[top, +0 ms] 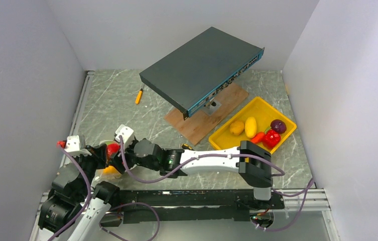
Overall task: Place the food in the zip-top bag and seal the zipper
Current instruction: Place the fake fruit in the zipper food storage bag.
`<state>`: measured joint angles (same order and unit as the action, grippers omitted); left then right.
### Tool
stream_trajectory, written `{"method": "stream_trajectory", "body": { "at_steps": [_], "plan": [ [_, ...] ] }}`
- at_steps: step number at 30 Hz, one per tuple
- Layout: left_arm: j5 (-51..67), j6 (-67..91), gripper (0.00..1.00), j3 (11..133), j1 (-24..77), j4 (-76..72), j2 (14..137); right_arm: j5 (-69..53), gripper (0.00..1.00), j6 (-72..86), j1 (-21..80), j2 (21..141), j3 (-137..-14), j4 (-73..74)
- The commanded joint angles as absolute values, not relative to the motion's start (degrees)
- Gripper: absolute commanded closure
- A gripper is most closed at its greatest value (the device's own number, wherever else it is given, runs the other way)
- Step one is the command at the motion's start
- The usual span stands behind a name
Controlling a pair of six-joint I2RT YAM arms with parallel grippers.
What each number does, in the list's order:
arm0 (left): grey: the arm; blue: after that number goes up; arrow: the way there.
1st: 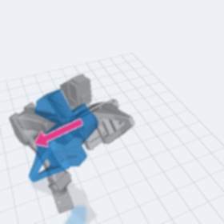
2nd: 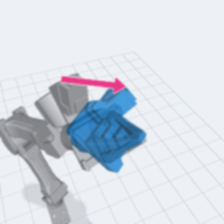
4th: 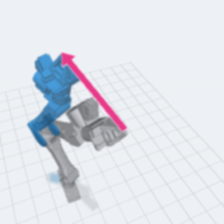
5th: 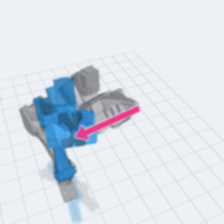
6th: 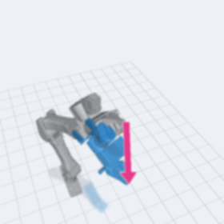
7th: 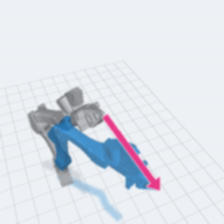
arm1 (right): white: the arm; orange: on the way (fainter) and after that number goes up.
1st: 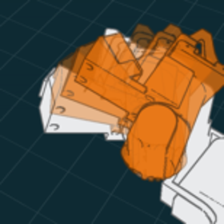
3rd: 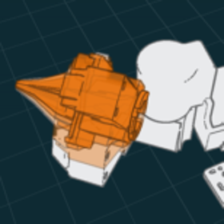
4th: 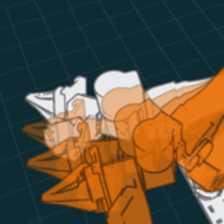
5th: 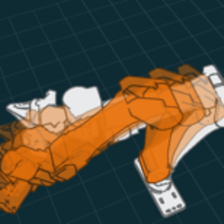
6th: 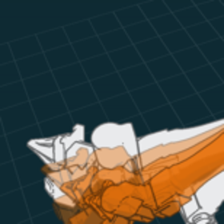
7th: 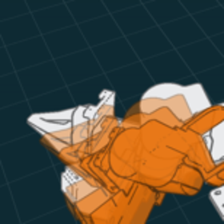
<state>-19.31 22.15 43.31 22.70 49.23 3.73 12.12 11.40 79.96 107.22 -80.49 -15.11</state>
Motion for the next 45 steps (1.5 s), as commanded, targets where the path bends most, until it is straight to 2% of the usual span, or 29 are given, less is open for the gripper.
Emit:
{"method": "stream_trajectory", "body": {
  "at_steps": [1,6,11,17,25,30,40,45],
  "plan": [
    [-17.78,21.93,1.00,43.42,22.68,45.55,3.12,7.61,0.98,12.96,78.31,109.98,-82.07,-27.42],
    [-17.35,21.67,1.00,43.33,22.68,45.27,3.24,7.88,0.86,13.50,76.57,113.09,-81.72,-31.78],
    [-16.39,21.06,1.00,43.31,22.68,44.66,4.54,7.29,0.65,13.56,75.44,114.88,-82.54,-32.37],
    [-18.03,21.73,1.00,43.56,22.68,45.53,5.90,7.20,0.32,13.45,75.07,114.42,-81.54,-32.22],
    [-21.59,22.72,1.00,43.77,22.36,46.41,4.29,3.26,0.07,12.88,75.15,114.03,-81.67,-28.38],
    [-23.69,23.59,1.00,43.63,22.41,46.94,4.50,3.83,0.03,14.05,75.19,112.12,-82.41,-24.07],
    [-23.63,24.17,1.00,44.10,22.38,47.90,8.17,8.04,0.02,14.59,75.28,106.77,-85.99,-5.26],
    [-23.63,24.09,1.00,44.03,22.37,47.72,7.44,7.52,0.02,14.98,75.24,103.51,-84.58,-2.57]
  ]
}}
